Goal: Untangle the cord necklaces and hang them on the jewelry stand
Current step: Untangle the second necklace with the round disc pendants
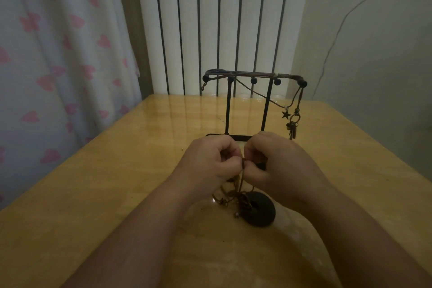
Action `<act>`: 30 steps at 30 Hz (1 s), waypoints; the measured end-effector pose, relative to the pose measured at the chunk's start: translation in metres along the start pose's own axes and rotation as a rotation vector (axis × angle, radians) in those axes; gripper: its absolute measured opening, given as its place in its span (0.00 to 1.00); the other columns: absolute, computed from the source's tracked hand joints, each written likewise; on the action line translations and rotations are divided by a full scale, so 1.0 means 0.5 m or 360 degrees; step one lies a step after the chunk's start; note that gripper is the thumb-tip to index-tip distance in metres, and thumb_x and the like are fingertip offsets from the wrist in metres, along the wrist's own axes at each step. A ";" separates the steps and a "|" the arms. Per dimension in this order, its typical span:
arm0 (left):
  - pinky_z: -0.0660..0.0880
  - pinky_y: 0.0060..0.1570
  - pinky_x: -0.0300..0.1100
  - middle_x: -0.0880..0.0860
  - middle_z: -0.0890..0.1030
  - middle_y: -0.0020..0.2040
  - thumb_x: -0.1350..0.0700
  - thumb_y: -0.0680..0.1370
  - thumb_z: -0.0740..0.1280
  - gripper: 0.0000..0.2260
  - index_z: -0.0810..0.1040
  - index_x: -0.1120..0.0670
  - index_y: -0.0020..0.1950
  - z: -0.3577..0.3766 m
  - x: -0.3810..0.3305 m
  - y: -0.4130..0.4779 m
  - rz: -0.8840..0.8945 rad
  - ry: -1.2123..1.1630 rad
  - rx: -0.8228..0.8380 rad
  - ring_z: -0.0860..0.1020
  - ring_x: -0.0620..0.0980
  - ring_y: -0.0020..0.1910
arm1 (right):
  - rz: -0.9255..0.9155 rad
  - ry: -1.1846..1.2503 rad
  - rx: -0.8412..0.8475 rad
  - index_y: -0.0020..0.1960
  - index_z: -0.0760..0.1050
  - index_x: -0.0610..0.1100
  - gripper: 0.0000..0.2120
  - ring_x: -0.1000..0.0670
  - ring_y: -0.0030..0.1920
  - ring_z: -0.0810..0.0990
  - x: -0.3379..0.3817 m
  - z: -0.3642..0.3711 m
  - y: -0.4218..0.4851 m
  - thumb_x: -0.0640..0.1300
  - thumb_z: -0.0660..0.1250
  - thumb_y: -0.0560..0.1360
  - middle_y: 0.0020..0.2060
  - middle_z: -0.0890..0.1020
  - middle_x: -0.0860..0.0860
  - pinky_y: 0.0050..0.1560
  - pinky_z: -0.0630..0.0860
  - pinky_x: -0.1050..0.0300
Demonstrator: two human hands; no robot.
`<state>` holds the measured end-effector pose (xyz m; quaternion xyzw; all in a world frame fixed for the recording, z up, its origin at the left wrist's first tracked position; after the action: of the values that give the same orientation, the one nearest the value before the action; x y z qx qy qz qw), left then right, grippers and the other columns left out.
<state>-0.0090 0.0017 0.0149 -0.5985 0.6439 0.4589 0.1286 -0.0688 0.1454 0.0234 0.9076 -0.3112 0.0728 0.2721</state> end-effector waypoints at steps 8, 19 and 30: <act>0.69 0.32 0.29 0.42 0.77 0.32 0.62 0.74 0.67 0.12 0.77 0.45 0.36 0.000 0.006 0.003 -0.0152 -0.0218 0.0165 0.74 0.36 0.32 | 0.0099 0.0361 0.0077 0.38 0.73 0.53 0.06 0.56 0.34 0.73 -0.003 0.002 -0.005 0.54 0.62 0.67 0.33 0.75 0.55 0.33 0.73 0.60; 0.71 0.41 0.46 0.43 0.76 0.32 0.54 0.73 0.64 0.10 0.79 0.43 0.34 0.004 0.014 0.006 -0.0296 -0.0558 0.0213 0.74 0.43 0.35 | 0.0148 0.0776 -0.0101 0.39 0.73 0.52 0.04 0.59 0.32 0.71 -0.006 0.017 -0.004 0.52 0.62 0.69 0.31 0.74 0.55 0.33 0.72 0.62; 0.70 0.35 0.34 0.43 0.77 0.33 0.59 0.77 0.67 0.11 0.78 0.45 0.36 0.005 0.014 0.007 -0.0229 -0.0222 0.0108 0.73 0.36 0.33 | 0.0166 0.0385 0.0015 0.40 0.73 0.54 0.02 0.55 0.35 0.73 -0.009 0.012 -0.001 0.51 0.65 0.70 0.36 0.75 0.55 0.36 0.74 0.58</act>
<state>-0.0147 -0.0016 0.0099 -0.6051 0.6041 0.4669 0.2258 -0.0721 0.1448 0.0169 0.8760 -0.3227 0.1973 0.2993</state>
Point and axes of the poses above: each hand's wrist, its own y-axis towards the middle knuckle, its own z-axis out of the palm, x = y × z, the point moved 1 cm from there along y, towards the middle knuckle
